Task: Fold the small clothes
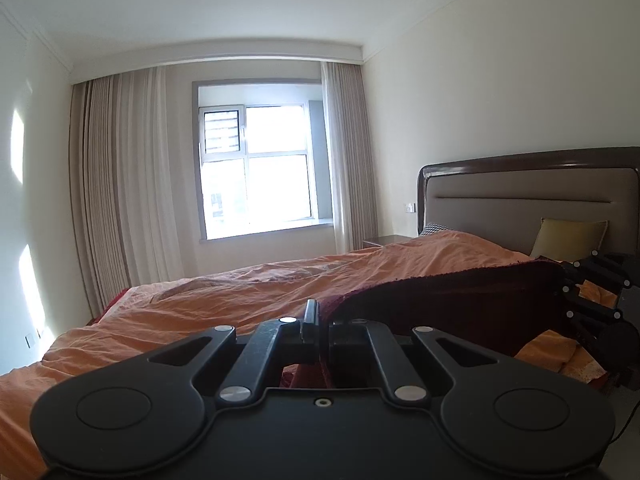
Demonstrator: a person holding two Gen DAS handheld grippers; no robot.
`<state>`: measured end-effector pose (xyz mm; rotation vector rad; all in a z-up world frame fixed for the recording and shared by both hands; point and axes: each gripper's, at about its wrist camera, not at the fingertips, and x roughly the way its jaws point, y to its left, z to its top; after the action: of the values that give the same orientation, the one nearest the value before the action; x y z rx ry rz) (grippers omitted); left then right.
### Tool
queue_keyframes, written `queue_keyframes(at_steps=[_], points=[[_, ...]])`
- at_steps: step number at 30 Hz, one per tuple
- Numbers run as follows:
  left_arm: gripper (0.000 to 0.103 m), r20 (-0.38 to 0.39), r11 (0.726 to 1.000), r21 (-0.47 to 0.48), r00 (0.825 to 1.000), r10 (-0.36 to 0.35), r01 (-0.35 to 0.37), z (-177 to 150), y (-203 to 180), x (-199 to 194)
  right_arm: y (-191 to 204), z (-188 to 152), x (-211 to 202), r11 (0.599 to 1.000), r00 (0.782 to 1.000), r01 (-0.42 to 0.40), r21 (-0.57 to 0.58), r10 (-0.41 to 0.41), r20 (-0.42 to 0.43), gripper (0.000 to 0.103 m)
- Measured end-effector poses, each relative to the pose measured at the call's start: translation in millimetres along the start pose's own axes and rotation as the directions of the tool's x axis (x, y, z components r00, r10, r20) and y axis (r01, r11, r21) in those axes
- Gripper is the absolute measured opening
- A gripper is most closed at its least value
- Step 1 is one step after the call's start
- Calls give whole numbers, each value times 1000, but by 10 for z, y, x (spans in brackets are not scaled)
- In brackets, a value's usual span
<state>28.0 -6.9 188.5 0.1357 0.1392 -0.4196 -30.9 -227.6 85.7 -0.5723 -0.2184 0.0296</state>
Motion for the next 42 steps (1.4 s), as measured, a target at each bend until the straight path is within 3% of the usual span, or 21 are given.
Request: queue_keyframes(at_steps=[4, 9, 12, 17, 24, 27, 28, 30, 33, 34, 38, 42], points=[[4, -61, 1000, -23, 998, 13, -15, 120, 244, 497, -112, -42, 695, 995, 994, -93, -35, 91, -67, 8], [4, -150, 999, -37, 989, 14, -20, 133, 554, 1247, -207, -248, 1633, 971, 950, -233, 54, 239, -200, 8], [4, -211, 999, -50, 977, 10, -21, 58, 756, 1729, -197, -462, 2161, 944, 905, -292, 155, 325, -275, 8], [5, -325, 991, -133, 945, -18, -27, -262, 1128, 2426, -86, -931, 2855, 874, 805, -339, 349, 461, -373, 8], [9, -445, 949, -310, 891, -88, -61, -861, 1552, 3117, 100, -1442, 3459, 808, 684, -350, 474, 566, -461, 11], [22, -450, 931, -357, 887, -106, -70, -963, 1650, 3190, 67, -1575, 3664, 780, 650, -351, 519, 601, -465, 30], [25, -451, 927, -368, 885, -116, -67, -986, 1671, 3205, 88, -1600, 3708, 771, 640, -346, 535, 611, -466, 43], [47, -450, 919, -387, 885, -122, -70, -1011, 1690, 3203, 39, -1602, 3817, 754, 630, -343, 560, 627, -459, 54], [75, -436, 909, -406, 894, -102, -94, -1022, 1739, 3163, -62, -1503, 3699, 724, 626, -330, 605, 648, -434, 80], [77, -429, 907, -410, 898, -101, -94, -1017, 1747, 3124, -111, -1500, 3659, 715, 632, -325, 619, 651, -421, 87], [95, -405, 913, -391, 912, -59, -114, -1025, 1737, 2890, -308, -1502, 3490, 698, 659, -311, 645, 648, -382, 95], [101, -376, 952, -291, 926, -28, -90, -1072, 1516, 2535, -441, -1505, 3173, 734, 685, -317, 600, 615, -390, 99]])
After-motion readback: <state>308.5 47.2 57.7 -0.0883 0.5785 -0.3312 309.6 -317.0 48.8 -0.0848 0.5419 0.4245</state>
